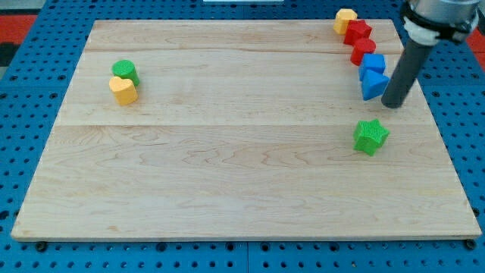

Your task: Move red star towards center

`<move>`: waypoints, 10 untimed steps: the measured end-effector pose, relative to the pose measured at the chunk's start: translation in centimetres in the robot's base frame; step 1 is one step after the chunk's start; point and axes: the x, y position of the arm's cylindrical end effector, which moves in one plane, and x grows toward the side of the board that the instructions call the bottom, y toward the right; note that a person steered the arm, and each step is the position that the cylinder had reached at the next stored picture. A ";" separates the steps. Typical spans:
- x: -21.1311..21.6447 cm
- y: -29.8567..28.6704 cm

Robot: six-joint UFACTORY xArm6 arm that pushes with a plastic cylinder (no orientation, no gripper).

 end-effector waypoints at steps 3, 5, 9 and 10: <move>-5.5 -3.2; -1.0 1.5; -19.1 2.7; -15.7 1.7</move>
